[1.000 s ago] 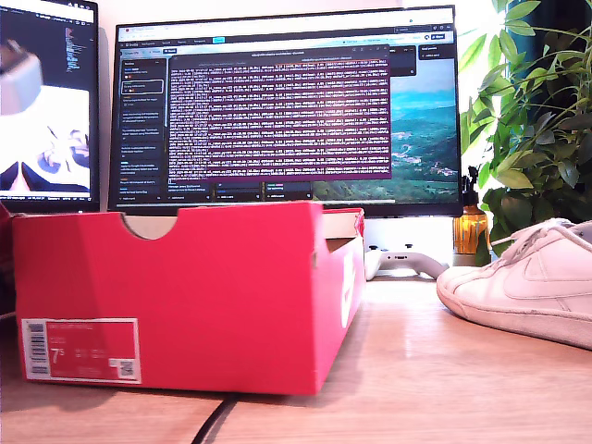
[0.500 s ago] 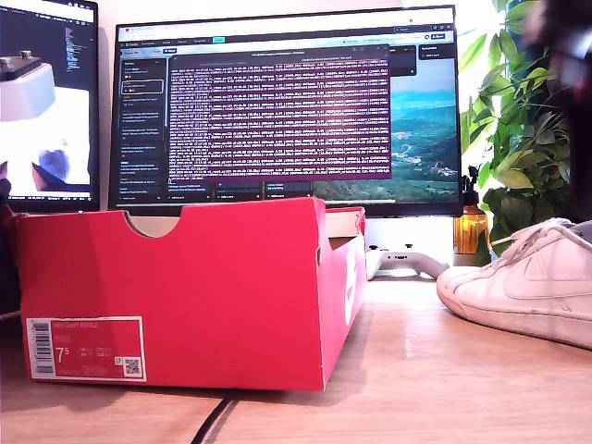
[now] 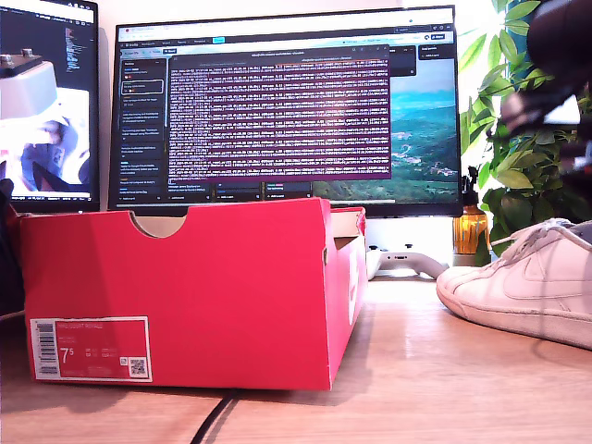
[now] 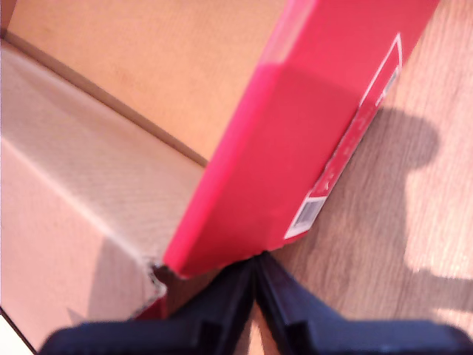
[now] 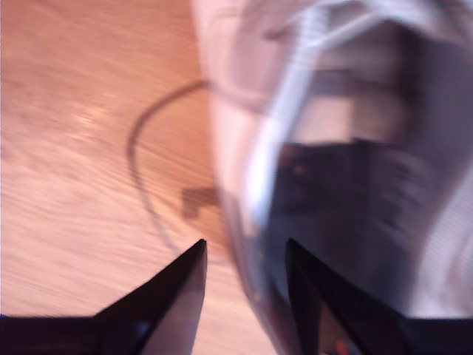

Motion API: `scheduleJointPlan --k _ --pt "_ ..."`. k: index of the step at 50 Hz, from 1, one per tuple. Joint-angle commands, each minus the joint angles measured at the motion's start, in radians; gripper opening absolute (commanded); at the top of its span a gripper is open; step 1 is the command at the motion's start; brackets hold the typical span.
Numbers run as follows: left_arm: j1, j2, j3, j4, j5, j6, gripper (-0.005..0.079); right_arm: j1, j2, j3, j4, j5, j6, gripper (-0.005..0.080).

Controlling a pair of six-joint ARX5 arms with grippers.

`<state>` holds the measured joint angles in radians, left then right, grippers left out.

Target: Pack the white shoes by picking the first shoe and placing it inside the red shoebox, left side, then picking and rotating the second shoe and placing it in the shoebox

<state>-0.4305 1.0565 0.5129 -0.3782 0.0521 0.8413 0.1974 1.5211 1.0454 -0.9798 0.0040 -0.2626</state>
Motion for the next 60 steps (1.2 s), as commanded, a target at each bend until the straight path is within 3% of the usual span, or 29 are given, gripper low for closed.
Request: scheduleJointPlan --k 1,4,8,9,22,35,48,60 --pt "-0.005 0.004 0.008 0.017 0.008 -0.007 -0.0019 -0.003 0.043 0.003 0.005 -0.024 0.001 0.0297" --pt "-0.005 0.004 0.008 0.017 0.008 -0.007 -0.0019 -0.003 0.072 0.003 0.023 -0.027 0.001 0.0234" --pt "-0.005 0.004 0.008 0.017 0.008 -0.007 -0.0019 -0.003 0.097 0.003 0.044 -0.026 0.004 -0.0002" --pt "-0.005 0.004 0.008 0.017 0.008 -0.007 -0.0019 -0.003 0.101 0.003 0.049 -0.026 0.004 -0.0014" --pt "-0.005 0.004 0.008 0.014 0.008 -0.007 -0.0019 0.032 0.061 0.037 0.034 -0.036 0.136 -0.0013" --pt "-0.005 0.004 0.008 0.009 0.008 -0.007 -0.0019 0.135 -0.089 0.152 0.043 -0.174 0.325 -0.0013" --pt "-0.005 0.004 0.008 0.009 0.008 -0.007 -0.0019 0.295 -0.153 0.231 0.242 -0.241 0.684 -0.0013" --pt "-0.005 0.004 0.008 0.01 0.006 -0.006 -0.0019 0.464 -0.104 0.231 0.513 -0.222 0.918 -0.0013"
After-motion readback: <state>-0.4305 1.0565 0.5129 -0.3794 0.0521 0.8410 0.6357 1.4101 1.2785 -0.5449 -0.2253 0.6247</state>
